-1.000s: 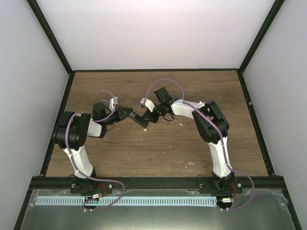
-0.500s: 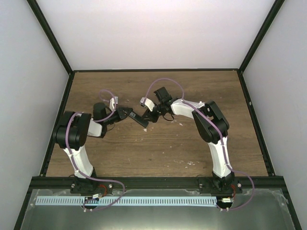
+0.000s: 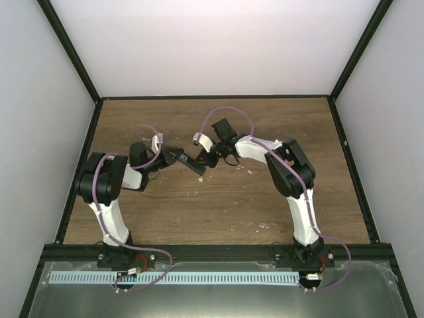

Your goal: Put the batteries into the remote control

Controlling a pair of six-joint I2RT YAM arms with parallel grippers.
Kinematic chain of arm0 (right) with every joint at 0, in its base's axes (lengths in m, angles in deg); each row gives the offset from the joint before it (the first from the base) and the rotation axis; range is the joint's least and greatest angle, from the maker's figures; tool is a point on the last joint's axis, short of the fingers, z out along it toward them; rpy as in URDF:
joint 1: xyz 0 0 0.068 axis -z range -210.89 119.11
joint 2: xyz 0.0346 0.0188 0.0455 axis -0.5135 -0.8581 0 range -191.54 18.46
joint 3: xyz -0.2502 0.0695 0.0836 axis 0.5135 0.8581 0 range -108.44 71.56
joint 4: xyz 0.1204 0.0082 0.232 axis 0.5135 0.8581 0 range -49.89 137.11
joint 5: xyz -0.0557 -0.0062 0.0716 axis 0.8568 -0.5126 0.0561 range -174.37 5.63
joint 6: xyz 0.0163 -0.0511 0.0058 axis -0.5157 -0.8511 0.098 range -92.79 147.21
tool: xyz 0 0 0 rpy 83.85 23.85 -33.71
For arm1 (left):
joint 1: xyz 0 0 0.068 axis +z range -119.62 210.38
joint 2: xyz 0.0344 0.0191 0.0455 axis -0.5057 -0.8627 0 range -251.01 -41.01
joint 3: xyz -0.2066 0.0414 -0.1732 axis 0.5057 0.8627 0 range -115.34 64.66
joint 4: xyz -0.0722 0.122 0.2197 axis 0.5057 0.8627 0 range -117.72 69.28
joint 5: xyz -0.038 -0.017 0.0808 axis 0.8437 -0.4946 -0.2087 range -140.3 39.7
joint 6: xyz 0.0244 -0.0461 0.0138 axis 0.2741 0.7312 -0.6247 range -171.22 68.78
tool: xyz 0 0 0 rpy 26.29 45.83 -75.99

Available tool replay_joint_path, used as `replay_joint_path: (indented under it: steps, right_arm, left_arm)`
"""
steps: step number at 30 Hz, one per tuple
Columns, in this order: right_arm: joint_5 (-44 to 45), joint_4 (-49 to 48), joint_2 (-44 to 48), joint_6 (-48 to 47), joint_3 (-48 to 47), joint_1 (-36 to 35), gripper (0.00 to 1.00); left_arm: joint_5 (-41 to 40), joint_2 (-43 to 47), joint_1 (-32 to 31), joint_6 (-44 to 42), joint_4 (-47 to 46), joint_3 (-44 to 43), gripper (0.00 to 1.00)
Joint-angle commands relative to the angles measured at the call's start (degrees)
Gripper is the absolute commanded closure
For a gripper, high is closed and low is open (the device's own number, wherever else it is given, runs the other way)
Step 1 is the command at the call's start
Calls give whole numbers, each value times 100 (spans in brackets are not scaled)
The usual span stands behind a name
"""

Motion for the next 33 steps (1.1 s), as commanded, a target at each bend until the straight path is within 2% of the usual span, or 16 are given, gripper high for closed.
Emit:
replay_joint_path:
  steps: [1, 10, 15, 18, 22, 27, 30, 33]
  right_arm:
    - [225, -468, -293, 52, -362, -221, 88]
    - [419, -497, 208, -24, -132, -209, 82]
    - [266, -818, 1145, 174, 458, -4, 79]
    - [230, -989, 1790, 284, 833, 190, 74]
    - [141, -292, 2245, 154, 853, 406, 68]
    - [-292, 379, 2801, 190, 1075, 742, 61]
    - [-578, 852, 2914, 273, 1042, 831, 54]
    - [-931, 1450, 2846, 283, 876, 828, 52]
  left_arm:
    - [643, -124, -412, 33, -190, -21, 100]
    - [615, -66, -384, 15, -145, 4, 100]
    - [583, -48, -290, 92, -260, 29, 100]
    - [617, -18, -280, 103, -256, -6, 100]
    - [813, 185, -293, 213, -216, -162, 100]
    - [1543, 480, -407, 413, -85, -522, 100]
    - [2036, 645, -500, 532, 12, -726, 100]
    - [2419, 818, -588, 505, 266, -905, 100]
